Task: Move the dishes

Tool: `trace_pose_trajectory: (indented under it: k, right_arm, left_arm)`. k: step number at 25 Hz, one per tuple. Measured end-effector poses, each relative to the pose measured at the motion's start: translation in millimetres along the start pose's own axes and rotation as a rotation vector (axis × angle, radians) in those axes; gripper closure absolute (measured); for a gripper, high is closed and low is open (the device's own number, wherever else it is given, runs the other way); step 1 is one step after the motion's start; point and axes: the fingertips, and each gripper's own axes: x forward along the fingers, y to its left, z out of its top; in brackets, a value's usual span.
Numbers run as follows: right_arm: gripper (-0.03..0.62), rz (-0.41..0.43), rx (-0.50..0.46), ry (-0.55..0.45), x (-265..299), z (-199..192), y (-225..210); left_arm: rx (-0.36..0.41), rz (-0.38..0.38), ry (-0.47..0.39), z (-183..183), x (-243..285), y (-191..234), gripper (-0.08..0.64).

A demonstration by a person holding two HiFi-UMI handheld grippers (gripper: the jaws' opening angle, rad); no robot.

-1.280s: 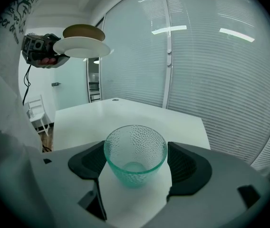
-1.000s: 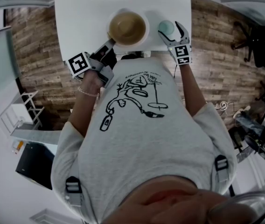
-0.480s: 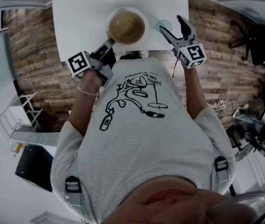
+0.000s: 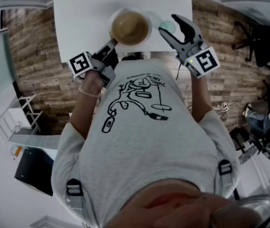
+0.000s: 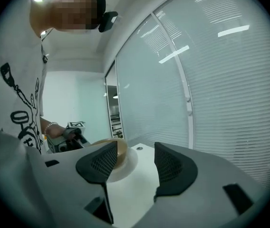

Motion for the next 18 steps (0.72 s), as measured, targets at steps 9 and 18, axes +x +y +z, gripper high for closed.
trace_pose_trajectory:
  k: [9, 18]
  right_arm:
    - [0.425, 0.030, 0.013, 0.201, 14, 0, 10]
    - [0.444, 0.051, 0.040, 0.472, 30, -27, 22]
  left_arm:
    - [0.008, 0.001, 0.009, -1, 1, 1, 0.549]
    - [0.044, 0.003, 0.026, -1, 1, 5, 0.549]
